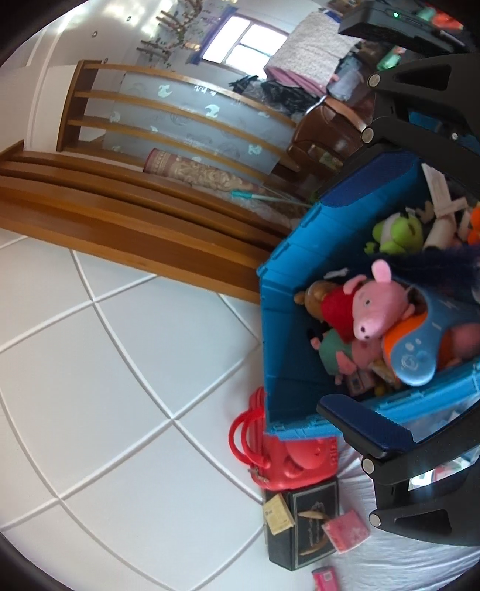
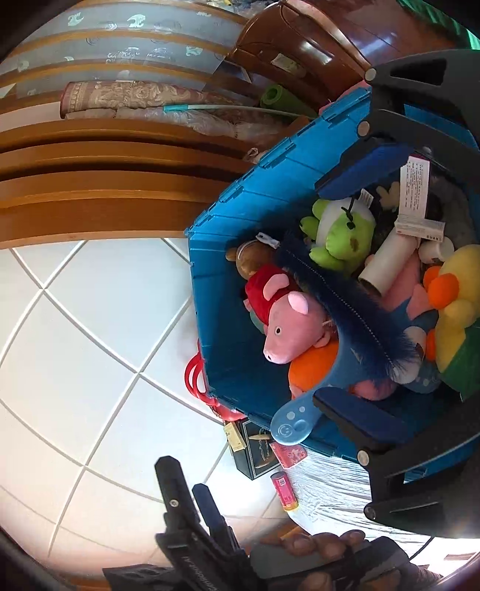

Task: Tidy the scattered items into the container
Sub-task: 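Open both tools to drop the brush and medicine box into the crate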

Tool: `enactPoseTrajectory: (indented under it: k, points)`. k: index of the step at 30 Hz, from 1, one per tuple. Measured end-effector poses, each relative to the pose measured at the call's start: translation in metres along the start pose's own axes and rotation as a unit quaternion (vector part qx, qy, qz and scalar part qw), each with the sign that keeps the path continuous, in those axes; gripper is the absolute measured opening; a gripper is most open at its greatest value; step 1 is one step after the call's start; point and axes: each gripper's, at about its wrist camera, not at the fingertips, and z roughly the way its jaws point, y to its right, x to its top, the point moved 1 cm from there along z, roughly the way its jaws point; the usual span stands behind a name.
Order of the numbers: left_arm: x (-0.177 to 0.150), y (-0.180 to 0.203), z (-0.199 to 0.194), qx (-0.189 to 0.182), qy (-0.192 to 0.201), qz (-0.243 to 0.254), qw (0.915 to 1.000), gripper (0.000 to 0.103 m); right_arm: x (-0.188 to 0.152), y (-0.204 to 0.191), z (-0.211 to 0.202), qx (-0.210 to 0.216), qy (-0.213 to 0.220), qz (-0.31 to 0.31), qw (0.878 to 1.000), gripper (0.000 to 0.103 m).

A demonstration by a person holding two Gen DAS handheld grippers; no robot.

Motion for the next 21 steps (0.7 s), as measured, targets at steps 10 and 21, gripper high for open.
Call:
enactPoseTrajectory:
  k: [10, 21]
  points:
    - [-0.045, -0.115, -0.060, 0.103, -0.018, -0.039, 0.9938, 0.102, -0.002, -0.085, 0.011, 0.058, -0.003, -0.039, 0.998, 0.103]
    - [-0.096, -0.205, -0.112, 0.155, -0.057, -0.051, 0.9849, 0.102, -0.014, -0.195, 0.026, 0.101, -0.018, -0.078, 0.992, 0.103]
